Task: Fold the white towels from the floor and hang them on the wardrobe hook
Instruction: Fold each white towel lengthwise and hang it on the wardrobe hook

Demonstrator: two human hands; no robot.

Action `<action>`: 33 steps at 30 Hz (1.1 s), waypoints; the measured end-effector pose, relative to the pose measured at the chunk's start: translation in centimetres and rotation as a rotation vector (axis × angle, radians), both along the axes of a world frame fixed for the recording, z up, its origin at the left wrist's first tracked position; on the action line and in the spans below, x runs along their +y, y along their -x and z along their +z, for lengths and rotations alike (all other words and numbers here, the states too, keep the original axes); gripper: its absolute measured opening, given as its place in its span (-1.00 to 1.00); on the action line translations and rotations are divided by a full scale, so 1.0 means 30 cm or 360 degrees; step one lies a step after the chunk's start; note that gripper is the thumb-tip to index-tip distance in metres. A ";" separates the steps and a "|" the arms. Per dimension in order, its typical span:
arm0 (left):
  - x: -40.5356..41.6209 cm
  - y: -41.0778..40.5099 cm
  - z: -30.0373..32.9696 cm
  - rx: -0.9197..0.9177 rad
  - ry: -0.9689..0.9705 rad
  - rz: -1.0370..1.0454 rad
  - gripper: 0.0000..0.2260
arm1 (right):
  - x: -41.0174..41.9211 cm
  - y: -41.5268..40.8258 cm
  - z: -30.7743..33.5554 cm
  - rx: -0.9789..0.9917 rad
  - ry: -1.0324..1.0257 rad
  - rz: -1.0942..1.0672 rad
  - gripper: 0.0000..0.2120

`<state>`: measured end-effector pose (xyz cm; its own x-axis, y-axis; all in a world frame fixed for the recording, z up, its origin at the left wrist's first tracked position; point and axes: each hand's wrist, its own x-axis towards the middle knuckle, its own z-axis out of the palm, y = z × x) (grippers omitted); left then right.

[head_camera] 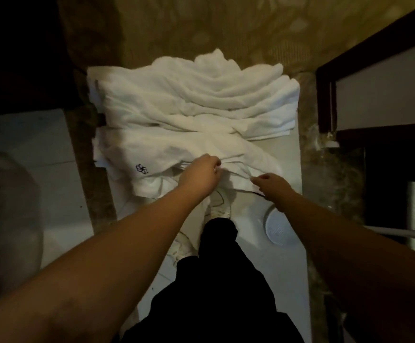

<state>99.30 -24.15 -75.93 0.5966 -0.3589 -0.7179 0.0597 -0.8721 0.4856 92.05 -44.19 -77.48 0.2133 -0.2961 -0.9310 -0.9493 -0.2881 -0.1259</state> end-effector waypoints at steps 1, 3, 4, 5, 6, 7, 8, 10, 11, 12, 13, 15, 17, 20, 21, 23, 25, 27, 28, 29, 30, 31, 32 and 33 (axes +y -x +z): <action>-0.035 -0.019 -0.047 -0.0053 0.0005 -0.0084 -0.72 | -0.005 0.002 -0.043 0.0035 -0.0056 -0.0193 -0.56; -0.087 -0.047 -0.125 -0.0165 0.0000 -0.0238 -0.71 | 0.005 0.008 -0.107 0.0110 -0.0185 -0.0546 -0.57; -0.111 -0.056 -0.167 -0.0223 -0.0005 -0.0319 -0.71 | 0.011 0.013 -0.141 0.0145 -0.0237 -0.0681 -0.58; -0.131 -0.061 -0.205 -0.0277 -0.0010 -0.0398 -0.71 | 0.019 0.019 -0.173 0.0165 -0.0283 -0.0803 -0.59; -0.147 -0.062 -0.238 -0.0324 -0.0009 -0.0483 -0.70 | 0.028 0.026 -0.203 0.0169 -0.0328 -0.0921 -0.61; -0.159 -0.061 -0.267 -0.0365 0.0000 -0.0574 -0.70 | 0.036 0.033 -0.230 0.0162 -0.0376 -0.1034 -0.62; -0.170 -0.059 -0.293 -0.0401 0.0012 -0.0665 -0.69 | 0.044 0.041 -0.253 0.0153 -0.0428 -0.1132 -0.64; -0.186 -0.055 -0.336 -0.0448 0.0015 -0.0825 -0.67 | 0.058 0.053 -0.287 0.0136 -0.0535 -0.1309 -0.63; -0.190 -0.055 -0.356 -0.0475 0.0001 -0.0888 -0.65 | 0.066 0.059 -0.299 0.0121 -0.0570 -0.1392 -0.62; -0.193 -0.055 -0.373 -0.0510 -0.0015 -0.0937 -0.64 | 0.075 0.064 -0.310 0.0102 -0.0588 -0.1467 -0.61; -0.194 -0.056 -0.387 -0.0546 -0.0032 -0.0963 -0.64 | 0.087 0.068 -0.320 0.0079 -0.0597 -0.1544 -0.62; -0.200 -0.066 -0.404 -0.0592 -0.0054 -0.0964 -0.69 | 0.108 0.071 -0.334 0.0038 -0.0639 -0.1690 -0.69; -0.213 -0.081 -0.411 -0.0525 -0.0092 -0.0842 -0.71 | 0.123 0.072 -0.349 0.0005 -0.0715 -0.1800 -0.84; -0.227 -0.123 -0.376 -0.0149 -0.0054 -0.0346 -0.75 | 0.137 0.067 -0.350 -0.0063 -0.0736 -0.1907 -0.87; -0.227 -0.143 -0.359 0.0033 -0.0024 -0.0131 -0.77 | 0.139 0.063 -0.346 -0.0084 -0.0705 -0.1916 -0.88; -0.227 -0.179 -0.308 0.0284 -0.0005 0.0080 -0.79 | 0.140 0.063 -0.327 -0.0112 -0.0645 -0.1927 -0.92; -0.226 -0.204 -0.253 0.0344 -0.0014 0.0086 -0.79 | 0.135 0.069 -0.300 -0.0156 -0.0623 -0.1951 -0.95; -0.221 -0.221 -0.195 0.0298 -0.0001 0.0073 -0.76 | 0.126 0.074 -0.265 -0.0224 -0.0615 -0.1957 -0.92; -0.216 -0.229 -0.169 0.0267 0.0012 0.0080 -0.74 | 0.120 0.073 -0.246 -0.0267 -0.0602 -0.1964 -0.89; -0.208 -0.237 -0.143 0.0238 0.0043 0.0123 -0.73 | 0.113 0.070 -0.225 -0.0316 -0.0583 -0.1986 -0.86; -0.196 -0.244 -0.117 0.0248 0.0085 0.0214 -0.73 | 0.107 0.067 -0.200 -0.0372 -0.0569 -0.2024 -0.85; -0.184 -0.251 -0.086 0.0285 0.0132 0.0327 -0.74 | 0.100 0.061 -0.174 -0.0428 -0.0573 -0.2072 -0.85; -0.173 -0.258 -0.054 0.0305 0.0178 0.0432 -0.79 | 0.095 0.051 -0.146 -0.0489 -0.0602 -0.2119 -0.84; -0.159 -0.265 -0.019 0.0291 0.0210 0.0502 -0.88 | 0.094 0.041 -0.111 -0.0559 -0.0642 -0.2167 -0.82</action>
<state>107.26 -28.91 -76.51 0.5589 -0.2745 -0.7825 0.4111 -0.7277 0.5490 90.82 -41.37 -80.83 0.2164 -0.1873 -0.9582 -0.3572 0.8982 -0.2563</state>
